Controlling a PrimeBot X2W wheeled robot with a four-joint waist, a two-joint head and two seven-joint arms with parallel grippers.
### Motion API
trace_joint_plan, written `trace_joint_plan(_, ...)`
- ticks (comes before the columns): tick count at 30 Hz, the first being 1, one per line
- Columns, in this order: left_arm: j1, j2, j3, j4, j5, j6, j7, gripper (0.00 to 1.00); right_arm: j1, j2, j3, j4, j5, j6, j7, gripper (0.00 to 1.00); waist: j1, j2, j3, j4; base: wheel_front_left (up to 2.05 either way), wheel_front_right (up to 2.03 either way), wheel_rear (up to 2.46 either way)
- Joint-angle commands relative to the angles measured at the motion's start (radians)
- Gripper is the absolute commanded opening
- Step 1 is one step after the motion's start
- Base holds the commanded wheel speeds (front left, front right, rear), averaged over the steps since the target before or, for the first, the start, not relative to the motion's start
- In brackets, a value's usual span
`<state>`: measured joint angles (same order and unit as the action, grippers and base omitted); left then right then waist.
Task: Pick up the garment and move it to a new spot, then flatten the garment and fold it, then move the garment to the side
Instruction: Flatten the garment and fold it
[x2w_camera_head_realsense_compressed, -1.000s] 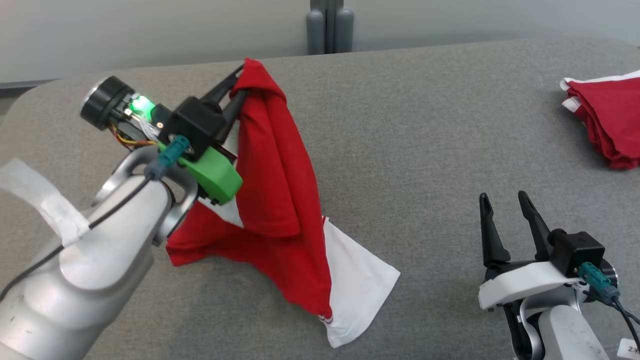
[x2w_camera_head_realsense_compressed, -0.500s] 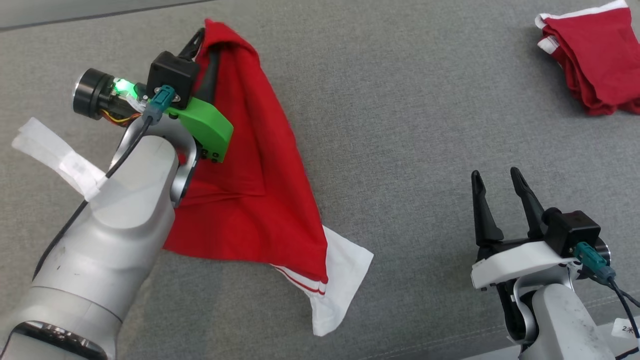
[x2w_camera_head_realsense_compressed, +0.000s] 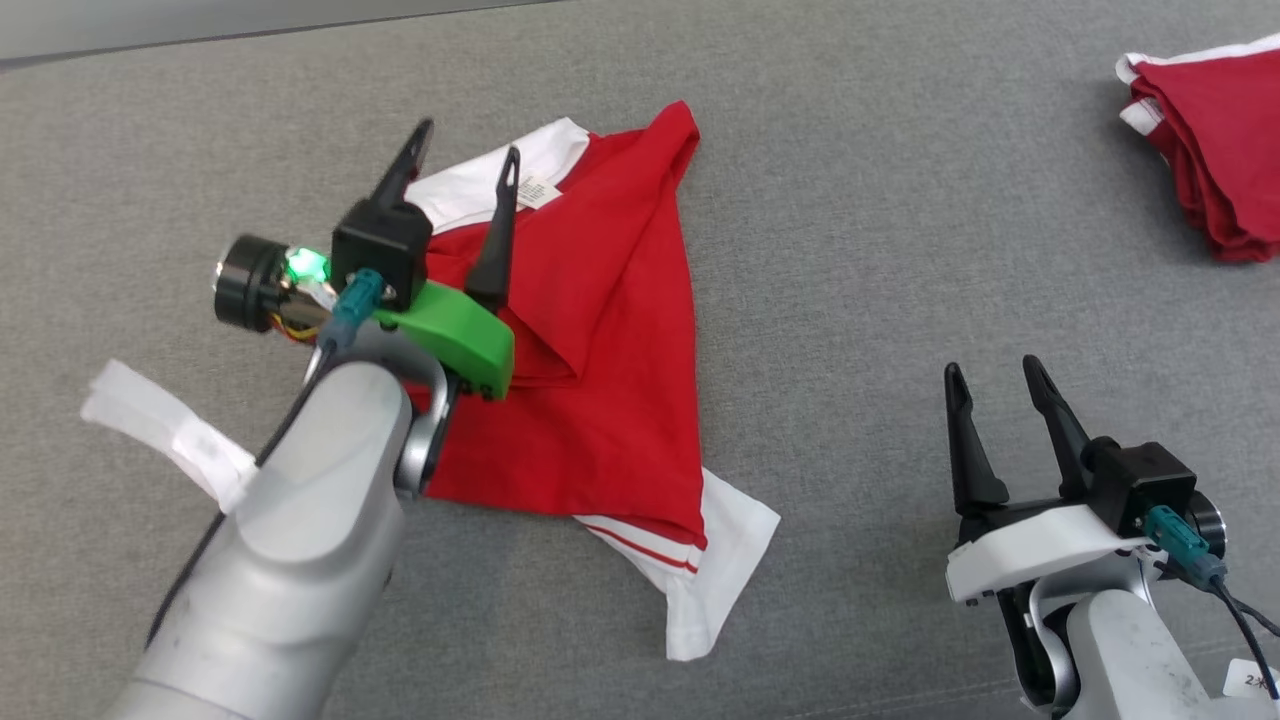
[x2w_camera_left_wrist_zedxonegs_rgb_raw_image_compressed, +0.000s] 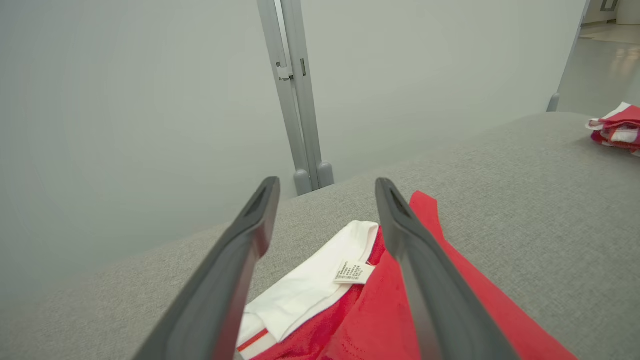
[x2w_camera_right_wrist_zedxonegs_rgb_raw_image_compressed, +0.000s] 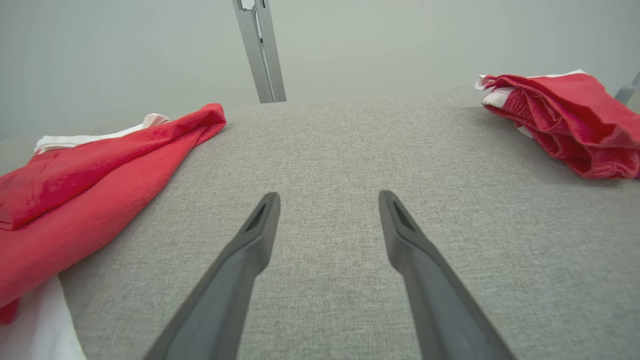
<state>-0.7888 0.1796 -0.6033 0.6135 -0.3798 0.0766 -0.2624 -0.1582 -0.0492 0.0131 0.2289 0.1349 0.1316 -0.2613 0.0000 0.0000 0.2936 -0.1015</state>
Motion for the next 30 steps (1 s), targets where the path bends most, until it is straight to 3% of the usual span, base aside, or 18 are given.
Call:
trace_joint_plan(1, 0.058, -0.004, 0.007, -0.024, -0.006, 0.003, -0.003, 1.00, 0.018, -0.003, -0.001, -0.006, -0.007, -0.002, 0.004, 1.00, 0.0000, 0.0000, -0.066, 0.066, 0.00, 0.00, 0.00)
trace_joint_plan(14, 0.481, -0.032, 0.104, -0.186, -0.041, 0.035, -0.003, 1.00, 0.120, -0.003, 0.041, -0.025, -0.014, -0.002, 0.063, 1.00, 0.0000, 0.0000, -0.186, 0.146, 0.00, 0.00, 0.00)
trace_joint_plan(22, 0.598, -0.048, 0.163, -0.209, -0.033, 0.042, -0.003, 1.00, 0.158, -0.003, 0.103, 0.007, 0.002, -0.002, 0.093, 1.00, 0.0000, 0.0000, -0.221, 0.176, 0.00, 0.00, 0.00)
trace_joint_plan(30, 0.639, -0.054, 0.204, -0.208, -0.014, 0.035, -0.003, 1.00, 0.156, -0.003, 0.092, 0.013, 0.003, -0.002, 0.083, 1.00, 0.0000, 0.0000, -0.239, 0.178, 0.00, 0.00, 0.00)
